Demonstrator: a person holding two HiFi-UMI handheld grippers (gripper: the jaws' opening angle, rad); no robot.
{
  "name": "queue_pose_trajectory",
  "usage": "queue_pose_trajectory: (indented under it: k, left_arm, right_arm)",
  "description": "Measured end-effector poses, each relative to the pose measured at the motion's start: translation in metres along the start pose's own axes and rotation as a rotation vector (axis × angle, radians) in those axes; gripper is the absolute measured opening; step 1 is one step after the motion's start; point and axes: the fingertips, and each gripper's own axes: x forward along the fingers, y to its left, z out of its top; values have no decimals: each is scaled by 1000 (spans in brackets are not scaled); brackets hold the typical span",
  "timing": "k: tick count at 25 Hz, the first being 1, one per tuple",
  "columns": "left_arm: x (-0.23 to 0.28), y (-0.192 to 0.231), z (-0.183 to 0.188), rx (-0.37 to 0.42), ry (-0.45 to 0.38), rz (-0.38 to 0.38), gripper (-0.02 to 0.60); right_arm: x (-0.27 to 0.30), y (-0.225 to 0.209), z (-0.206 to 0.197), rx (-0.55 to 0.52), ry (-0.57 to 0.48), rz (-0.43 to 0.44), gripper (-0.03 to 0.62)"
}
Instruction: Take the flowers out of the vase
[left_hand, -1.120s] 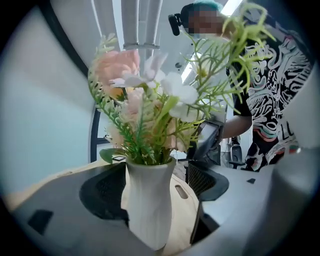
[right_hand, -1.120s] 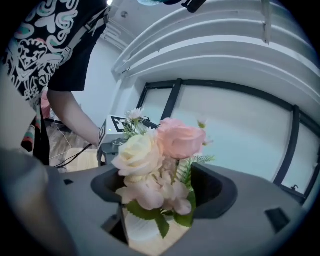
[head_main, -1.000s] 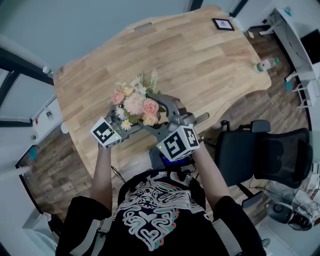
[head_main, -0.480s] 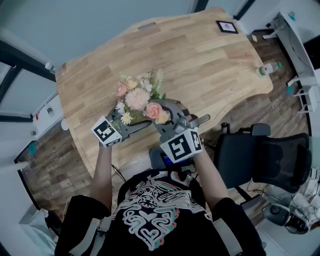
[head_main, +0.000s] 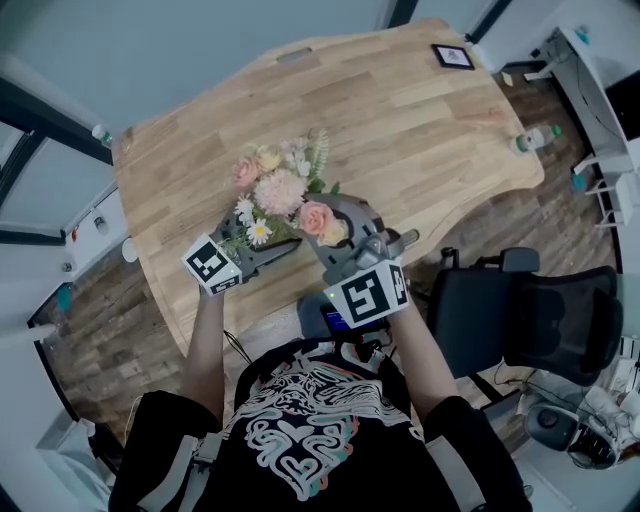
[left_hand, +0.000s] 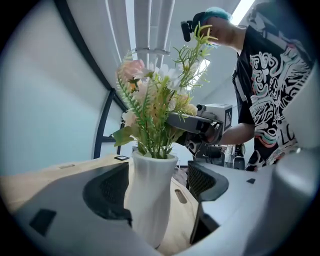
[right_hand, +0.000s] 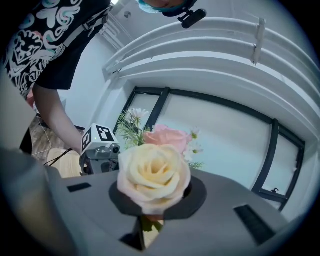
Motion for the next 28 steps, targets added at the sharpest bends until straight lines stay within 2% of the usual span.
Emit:
queue_pose_trajectory:
  k: [7, 11, 15, 21, 22, 24, 28]
  left_arm:
    - [-1, -2, -2, -1, -7, 14, 368]
    - [-2, 3, -5, -29, -16, 33, 367]
    - [-2, 8, -11, -12, 7, 74, 364]
    - [4, 7, -20, 15, 14, 85, 360]
    - [5, 7, -22, 21, 14, 87, 354]
    - [6, 7, -23, 29, 14, 88, 271]
    - [6, 7, -23, 28, 11, 81, 252]
  right_arm:
    - [-9, -4, 10, -3, -14, -34, 44]
    - [-12, -12, 16, 4, -29, -58, 44]
    - [-14, -14, 22, 9, -39, -65, 44]
    - [-15, -16, 25, 25, -46, -65, 44]
    - [-15, -16, 25, 28, -50, -65, 44]
    - [-15, -17, 26, 18, -38, -63, 44]
    - [-16, -18, 27, 17, -33, -67, 44]
